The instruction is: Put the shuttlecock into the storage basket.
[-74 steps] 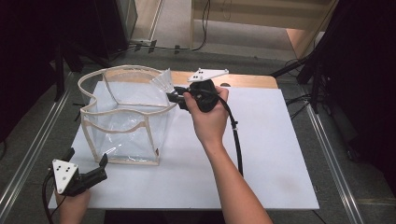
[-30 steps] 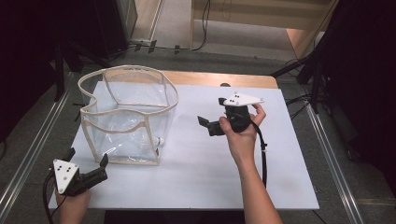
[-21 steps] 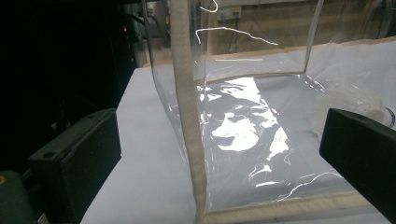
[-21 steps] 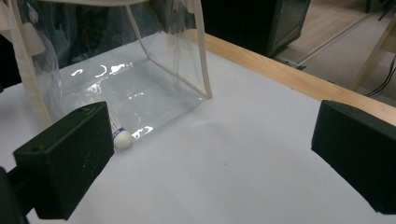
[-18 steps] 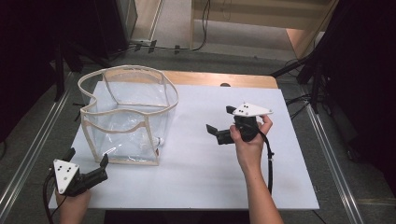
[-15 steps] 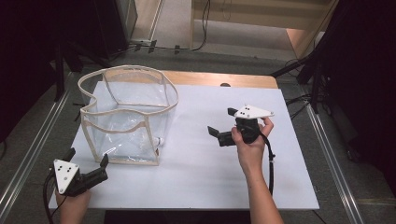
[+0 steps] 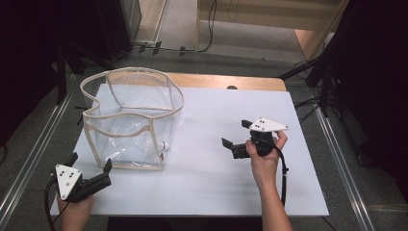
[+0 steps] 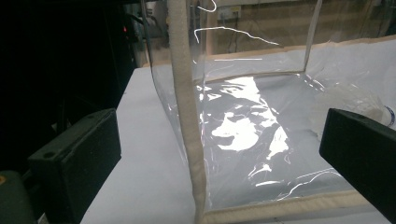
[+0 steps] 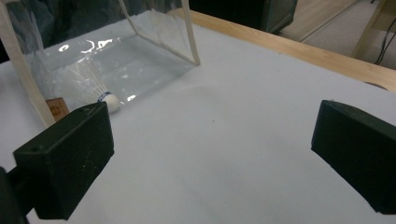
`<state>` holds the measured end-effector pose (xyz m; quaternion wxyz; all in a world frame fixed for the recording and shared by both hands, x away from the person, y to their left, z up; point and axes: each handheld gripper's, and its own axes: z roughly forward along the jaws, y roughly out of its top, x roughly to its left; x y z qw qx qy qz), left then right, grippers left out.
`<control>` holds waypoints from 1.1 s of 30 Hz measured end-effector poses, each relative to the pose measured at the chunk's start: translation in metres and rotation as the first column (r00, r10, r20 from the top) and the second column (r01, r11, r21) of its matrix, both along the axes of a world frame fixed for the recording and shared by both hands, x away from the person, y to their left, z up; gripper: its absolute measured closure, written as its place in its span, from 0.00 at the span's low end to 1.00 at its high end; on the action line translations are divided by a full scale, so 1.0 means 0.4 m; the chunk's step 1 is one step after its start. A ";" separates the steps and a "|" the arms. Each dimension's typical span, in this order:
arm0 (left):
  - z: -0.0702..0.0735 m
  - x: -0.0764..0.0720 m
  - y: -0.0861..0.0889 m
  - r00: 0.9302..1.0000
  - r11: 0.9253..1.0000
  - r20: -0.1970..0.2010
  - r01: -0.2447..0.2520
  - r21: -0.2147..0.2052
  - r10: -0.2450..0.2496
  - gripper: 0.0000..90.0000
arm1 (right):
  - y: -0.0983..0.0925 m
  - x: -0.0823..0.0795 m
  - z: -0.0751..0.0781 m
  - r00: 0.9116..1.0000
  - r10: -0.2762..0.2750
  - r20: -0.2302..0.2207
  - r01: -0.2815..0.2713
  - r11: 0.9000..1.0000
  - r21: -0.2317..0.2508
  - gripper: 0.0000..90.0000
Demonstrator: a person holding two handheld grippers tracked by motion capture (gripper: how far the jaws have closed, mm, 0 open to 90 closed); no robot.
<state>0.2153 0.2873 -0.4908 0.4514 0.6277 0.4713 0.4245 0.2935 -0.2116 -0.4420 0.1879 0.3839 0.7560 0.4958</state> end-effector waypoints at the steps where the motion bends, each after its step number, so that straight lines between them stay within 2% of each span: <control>1: 0.000 0.000 0.000 1.000 1.000 0.000 0.000 0.001 0.000 0.00 | -0.002 -0.002 -0.003 1.000 -0.004 -0.003 0.004 1.000 -0.003 0.00; 8: 0.000 0.000 0.000 1.000 1.000 -0.001 0.000 0.002 0.000 0.00 | -0.031 -0.019 -0.025 1.000 -0.022 -0.015 0.022 1.000 0.005 0.00; 20: 0.000 0.000 0.000 1.000 1.000 0.000 0.001 0.002 -0.001 0.00 | -0.102 -0.060 -0.053 0.998 -0.063 -0.021 0.062 0.998 -0.010 0.00; 33: 0.000 0.000 -0.001 1.000 1.000 0.001 0.000 0.003 0.000 0.00 | -0.151 -0.090 -0.090 0.994 -0.104 -0.031 0.104 0.995 -0.006 0.00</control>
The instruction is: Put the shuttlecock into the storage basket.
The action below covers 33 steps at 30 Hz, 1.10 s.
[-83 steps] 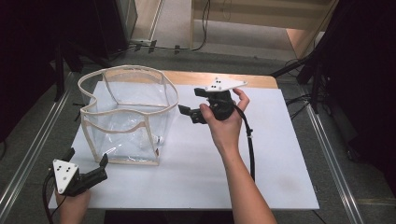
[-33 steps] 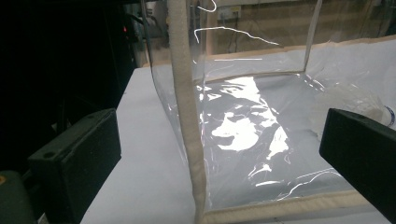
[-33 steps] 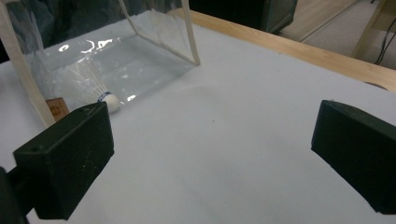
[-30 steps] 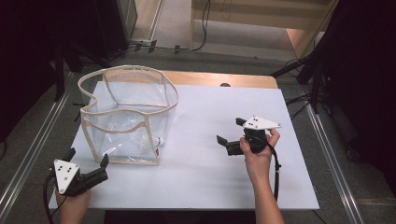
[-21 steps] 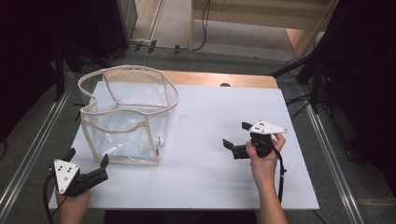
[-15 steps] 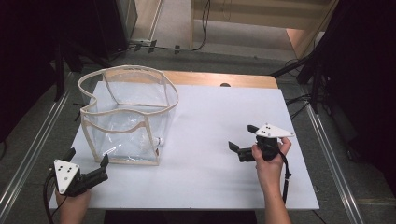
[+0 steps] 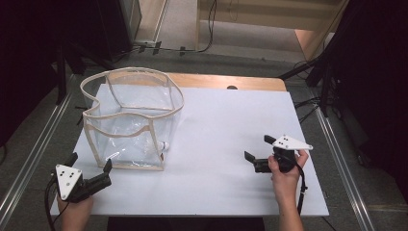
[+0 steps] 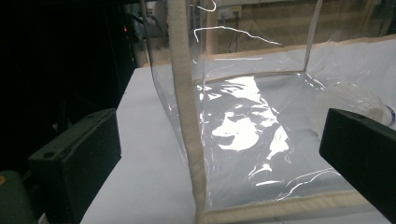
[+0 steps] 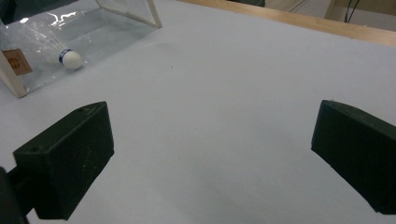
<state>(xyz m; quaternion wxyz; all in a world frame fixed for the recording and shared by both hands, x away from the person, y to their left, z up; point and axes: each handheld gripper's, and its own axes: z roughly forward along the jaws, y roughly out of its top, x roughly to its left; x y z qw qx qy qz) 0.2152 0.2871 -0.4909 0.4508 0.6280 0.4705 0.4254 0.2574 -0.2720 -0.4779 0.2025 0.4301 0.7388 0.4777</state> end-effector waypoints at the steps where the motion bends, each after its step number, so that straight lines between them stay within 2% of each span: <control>1: 0.000 0.000 0.000 1.000 1.000 0.000 0.001 0.001 -0.001 0.00 | -0.003 -0.002 -0.002 1.000 -0.005 -0.001 0.005 1.000 0.001 0.00; 10: 0.000 0.000 0.000 1.000 1.000 0.001 -0.001 0.002 0.001 0.00 | -0.039 -0.021 -0.008 1.000 -0.024 -0.001 0.024 1.000 -0.004 0.00; 15: 0.000 0.002 -0.001 1.000 1.000 0.000 -0.004 -0.002 0.004 0.00 | -0.064 -0.034 -0.013 0.999 -0.052 -0.002 0.052 0.999 0.005 0.00; 17: 0.000 0.002 0.001 1.000 1.000 -0.002 -0.005 -0.005 0.005 0.00 | -0.077 -0.041 -0.010 0.998 -0.065 -0.006 0.065 0.998 0.016 0.00; 21: 0.000 0.002 0.000 1.000 1.000 -0.001 -0.003 -0.003 0.003 0.00 | -0.101 -0.057 -0.008 0.997 -0.077 0.013 0.077 0.997 0.006 0.00; 25: 0.000 0.002 -0.001 1.000 1.000 0.000 -0.003 0.001 0.003 0.00 | -0.127 -0.077 -0.020 0.995 -0.100 0.005 0.100 0.995 0.022 0.00; 33: 0.000 0.002 -0.002 1.000 1.000 -0.004 -0.011 0.005 0.011 0.00 | -0.176 -0.109 -0.029 0.993 -0.122 -0.004 0.122 0.992 0.012 0.00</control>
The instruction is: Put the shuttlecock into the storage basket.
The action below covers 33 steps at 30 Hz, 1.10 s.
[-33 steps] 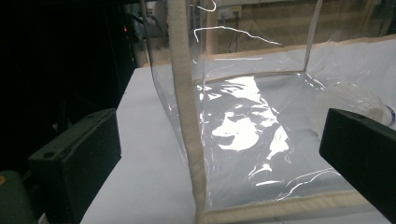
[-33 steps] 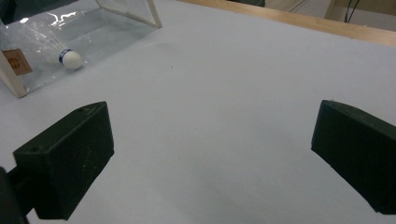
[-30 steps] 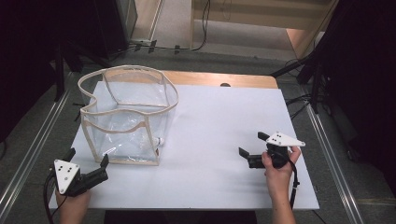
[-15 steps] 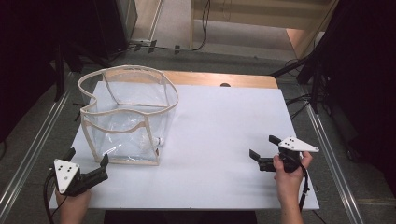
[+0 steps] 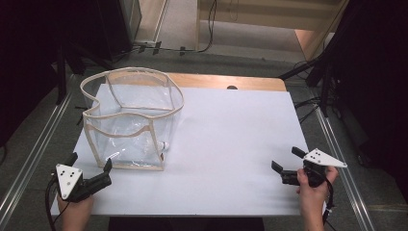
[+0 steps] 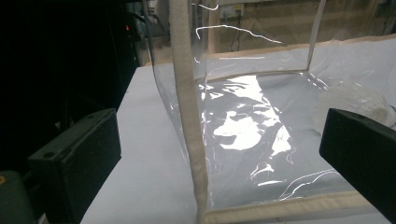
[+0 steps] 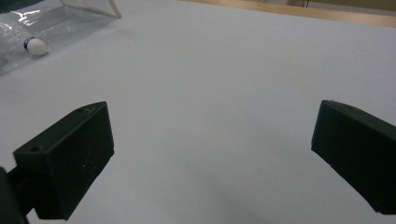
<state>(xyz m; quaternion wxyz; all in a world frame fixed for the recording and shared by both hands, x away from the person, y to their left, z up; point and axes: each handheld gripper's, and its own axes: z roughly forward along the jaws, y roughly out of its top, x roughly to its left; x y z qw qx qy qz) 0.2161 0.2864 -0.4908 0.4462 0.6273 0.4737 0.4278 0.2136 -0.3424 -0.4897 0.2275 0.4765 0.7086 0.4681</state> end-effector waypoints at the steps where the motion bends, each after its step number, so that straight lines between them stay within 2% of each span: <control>1: 0.000 0.000 0.000 1.000 1.000 0.000 -0.001 -0.001 0.001 0.00 | -0.006 -0.003 -0.002 1.000 0.000 0.003 0.000 1.000 0.000 0.00; 7: 0.000 0.000 0.003 1.000 1.000 -0.001 0.000 -0.005 0.000 0.00 | -0.036 -0.024 -0.012 1.000 -0.015 0.005 0.015 1.000 -0.002 0.00; 12: 0.001 0.001 0.004 1.000 1.000 -0.004 0.000 -0.011 0.000 0.00 | -0.057 -0.036 -0.026 1.000 -0.030 0.003 0.030 0.999 0.015 0.00; 22: 0.002 -0.002 0.014 1.000 0.999 -0.002 -0.002 -0.044 0.002 0.00 | -0.086 -0.046 -0.050 0.999 -0.043 0.019 0.042 0.999 0.033 0.00; 26: 0.002 -0.004 0.014 1.000 0.999 0.002 0.005 -0.042 -0.005 0.00 | -0.097 -0.048 -0.051 0.999 -0.047 0.025 0.046 0.998 0.048 0.00; 33: 0.001 -0.007 0.013 1.000 0.999 0.013 0.006 -0.041 -0.005 0.00 | -0.098 -0.045 -0.048 0.999 -0.035 0.032 0.035 0.999 0.019 0.00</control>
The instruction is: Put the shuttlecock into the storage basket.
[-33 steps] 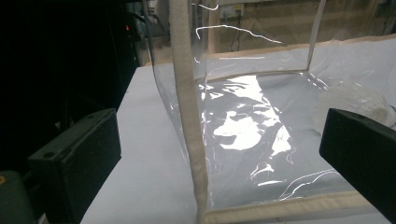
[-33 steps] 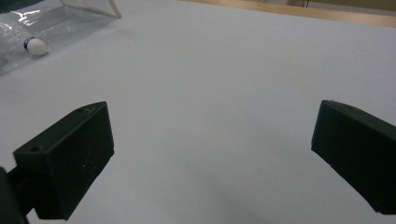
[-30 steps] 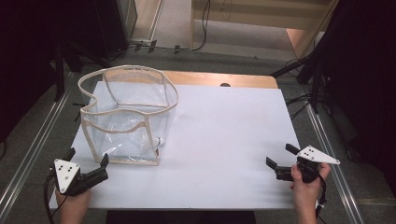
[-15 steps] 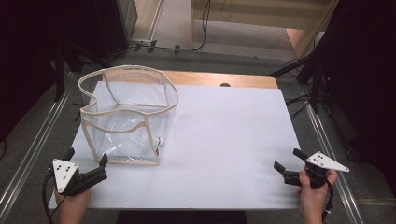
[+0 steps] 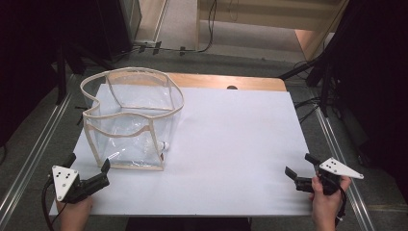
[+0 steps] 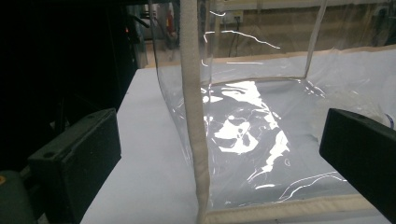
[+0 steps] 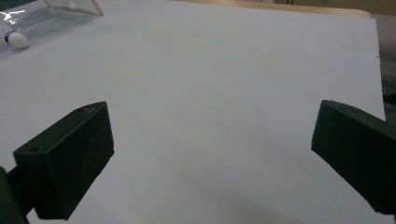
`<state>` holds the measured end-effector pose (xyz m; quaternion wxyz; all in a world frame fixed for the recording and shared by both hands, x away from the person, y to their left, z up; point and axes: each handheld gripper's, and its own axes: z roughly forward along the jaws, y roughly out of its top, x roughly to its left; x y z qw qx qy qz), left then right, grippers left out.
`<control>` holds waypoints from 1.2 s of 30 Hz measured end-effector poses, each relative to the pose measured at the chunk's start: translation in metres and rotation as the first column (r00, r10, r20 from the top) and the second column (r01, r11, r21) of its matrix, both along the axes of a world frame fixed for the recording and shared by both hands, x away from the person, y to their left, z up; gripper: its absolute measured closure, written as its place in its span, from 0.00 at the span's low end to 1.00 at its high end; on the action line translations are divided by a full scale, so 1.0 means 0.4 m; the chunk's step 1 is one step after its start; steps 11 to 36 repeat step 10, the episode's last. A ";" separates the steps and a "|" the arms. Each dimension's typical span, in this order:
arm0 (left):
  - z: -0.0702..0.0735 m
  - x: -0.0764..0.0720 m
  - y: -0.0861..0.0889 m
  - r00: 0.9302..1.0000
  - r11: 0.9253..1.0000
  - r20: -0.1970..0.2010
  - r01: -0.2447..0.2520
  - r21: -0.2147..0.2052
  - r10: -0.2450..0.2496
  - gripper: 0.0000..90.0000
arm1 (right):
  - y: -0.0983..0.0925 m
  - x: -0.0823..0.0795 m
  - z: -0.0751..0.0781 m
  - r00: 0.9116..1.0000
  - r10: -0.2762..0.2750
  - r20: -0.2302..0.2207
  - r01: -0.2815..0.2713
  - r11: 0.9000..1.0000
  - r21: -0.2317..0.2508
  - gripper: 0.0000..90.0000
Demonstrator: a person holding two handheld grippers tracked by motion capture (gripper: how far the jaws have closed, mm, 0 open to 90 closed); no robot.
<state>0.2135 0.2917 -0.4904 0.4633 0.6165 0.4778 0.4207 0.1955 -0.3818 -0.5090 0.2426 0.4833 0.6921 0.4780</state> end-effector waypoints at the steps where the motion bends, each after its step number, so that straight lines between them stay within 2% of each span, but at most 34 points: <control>1: 0.000 0.000 0.000 1.000 1.000 -0.001 -0.003 -0.002 0.003 0.00 | -0.001 0.002 0.000 1.000 0.006 0.003 -0.006 1.000 0.003 0.00; 10: 0.000 0.002 0.001 1.000 1.000 -0.002 0.001 -0.005 -0.001 0.00 | -0.016 0.003 -0.005 1.000 0.001 0.002 -0.001 1.000 0.009 0.00; 36: 0.000 0.002 0.001 1.000 1.000 -0.002 0.001 -0.005 -0.001 0.00 | -0.016 0.003 -0.005 1.000 0.001 0.002 -0.001 1.000 0.009 0.00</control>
